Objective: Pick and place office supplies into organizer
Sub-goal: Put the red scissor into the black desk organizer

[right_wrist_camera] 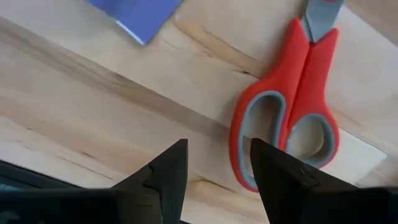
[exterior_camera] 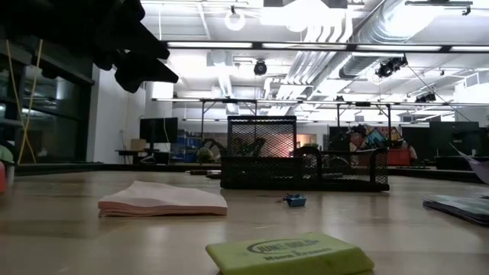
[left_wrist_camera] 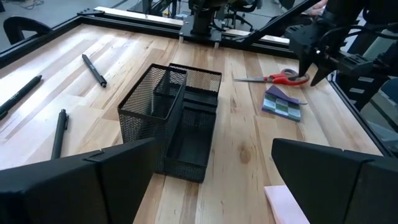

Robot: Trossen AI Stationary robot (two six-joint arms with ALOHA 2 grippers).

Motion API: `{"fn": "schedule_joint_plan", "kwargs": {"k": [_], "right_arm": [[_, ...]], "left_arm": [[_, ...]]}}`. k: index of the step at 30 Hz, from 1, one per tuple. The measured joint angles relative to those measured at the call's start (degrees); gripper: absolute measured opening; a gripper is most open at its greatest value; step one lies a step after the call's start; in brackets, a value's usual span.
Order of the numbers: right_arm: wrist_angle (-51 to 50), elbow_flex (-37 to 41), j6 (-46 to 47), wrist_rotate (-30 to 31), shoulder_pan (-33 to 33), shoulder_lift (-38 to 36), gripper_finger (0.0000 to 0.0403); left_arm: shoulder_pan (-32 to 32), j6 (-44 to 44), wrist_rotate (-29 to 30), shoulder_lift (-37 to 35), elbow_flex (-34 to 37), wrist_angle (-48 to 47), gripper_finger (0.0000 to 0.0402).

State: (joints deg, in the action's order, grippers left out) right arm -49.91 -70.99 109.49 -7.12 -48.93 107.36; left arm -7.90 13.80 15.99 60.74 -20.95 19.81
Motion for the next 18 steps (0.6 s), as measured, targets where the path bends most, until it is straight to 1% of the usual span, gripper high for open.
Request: {"fn": "schedule_joint_plan", "kwargs": {"k": [4,6,9,13,15,18], "right_arm": [[0.60,1.24,0.47,-0.05,-0.04,-0.01,0.0167],[2.45,2.59,1.08,-0.54,-0.29,-0.01,0.0167],[3.30,3.38,1.29,-3.14,-0.46,-0.01,0.0167],[3.31,3.35,1.30,-2.14,-0.66,-0.01,0.0165],[3.29,3.35,1.57,-2.42,-0.64,-0.01,0.0157],[3.23,3.35,1.70,-2.62,-0.66,-0.01,0.0132]], "left_arm": [[-0.01,0.02,0.00,0.00,0.00,-0.01,0.0312],[-0.01,0.00,0.00,0.01,0.00,-0.03,0.0312],[-0.02,0.02,0.00,0.00,0.00,-0.29,0.0312],[0.00,0.02,0.00,0.01,0.00,-0.28,0.0312],[-0.01,0.02,0.00,0.01,0.00,-0.28,0.0312],[-0.01,0.02,0.00,0.01,0.00,-0.28,0.0312]]}}
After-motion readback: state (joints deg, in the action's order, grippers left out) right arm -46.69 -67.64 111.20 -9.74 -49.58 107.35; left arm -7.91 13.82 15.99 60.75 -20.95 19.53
